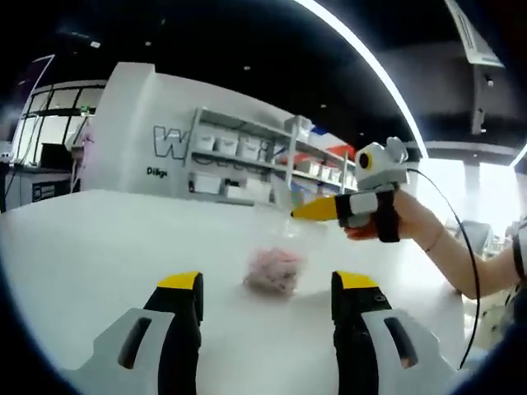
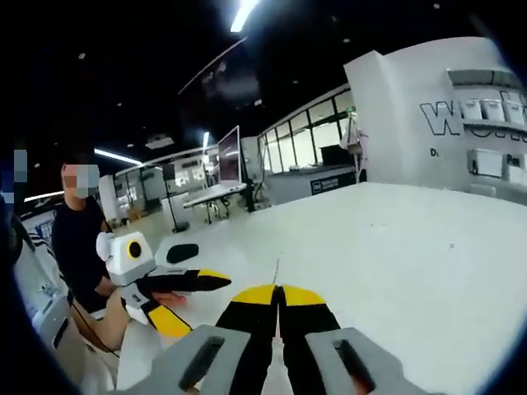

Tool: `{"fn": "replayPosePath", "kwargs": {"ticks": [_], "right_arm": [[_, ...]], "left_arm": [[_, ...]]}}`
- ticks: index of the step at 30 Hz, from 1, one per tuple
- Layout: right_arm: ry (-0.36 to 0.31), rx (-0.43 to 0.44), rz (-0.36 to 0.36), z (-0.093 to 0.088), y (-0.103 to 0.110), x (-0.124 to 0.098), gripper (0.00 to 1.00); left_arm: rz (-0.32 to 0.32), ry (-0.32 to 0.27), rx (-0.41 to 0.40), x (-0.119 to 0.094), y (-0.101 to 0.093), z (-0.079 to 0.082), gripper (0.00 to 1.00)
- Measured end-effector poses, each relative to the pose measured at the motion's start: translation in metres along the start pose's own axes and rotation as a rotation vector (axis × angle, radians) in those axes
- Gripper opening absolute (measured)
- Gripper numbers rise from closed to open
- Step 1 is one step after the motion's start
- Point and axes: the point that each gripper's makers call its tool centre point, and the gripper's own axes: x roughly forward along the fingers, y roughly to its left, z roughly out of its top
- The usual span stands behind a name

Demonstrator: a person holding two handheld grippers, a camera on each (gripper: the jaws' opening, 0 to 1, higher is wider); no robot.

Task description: Open the resealable bag by pulling the two sides of the seal apart until the entire bag opening is separated and visibly accessible.

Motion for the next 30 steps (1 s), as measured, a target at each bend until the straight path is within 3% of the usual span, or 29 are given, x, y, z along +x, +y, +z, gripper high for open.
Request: {"fn": "replayPosePath", "kwargs": {"ticks": [8, 13, 16, 21, 25, 28, 30], "right_arm": [[0.006, -0.016, -0.011, -0.005, 0.000, -0.001, 0.00], [0.011, -0.034, -0.007, -0.005, 0.003, 0.000, 0.00], [0.011, -0.036, -0.001, -0.005, 0.004, 0.000, 0.00], [0.005, -0.039, 0.003, -0.004, 0.006, -0.001, 0.00], [0.008, -0.035, 0.008, -0.005, 0.006, -0.001, 0.00], [0.007, -0.033, 0.008, -0.005, 0.005, -0.001, 0.00], [0.007, -0.034, 0.007, -0.005, 0.005, -0.001, 0.00]], "left_arm": [[-0.025, -0.022, -0.069, 0.002, 0.002, 0.009, 0.65], [-0.095, -0.116, -0.165, 0.003, -0.011, 0.030, 0.70], [-0.111, -0.108, -0.210, 0.005, -0.011, 0.033, 0.68], [-0.109, -0.052, -0.190, 0.010, -0.012, 0.024, 0.61], [-0.103, -0.055, -0.157, 0.011, -0.012, 0.023, 0.61], [-0.108, -0.110, -0.086, 0.010, -0.014, 0.031, 0.69], [-0.111, -0.107, -0.070, 0.009, -0.014, 0.031, 0.65]]}}
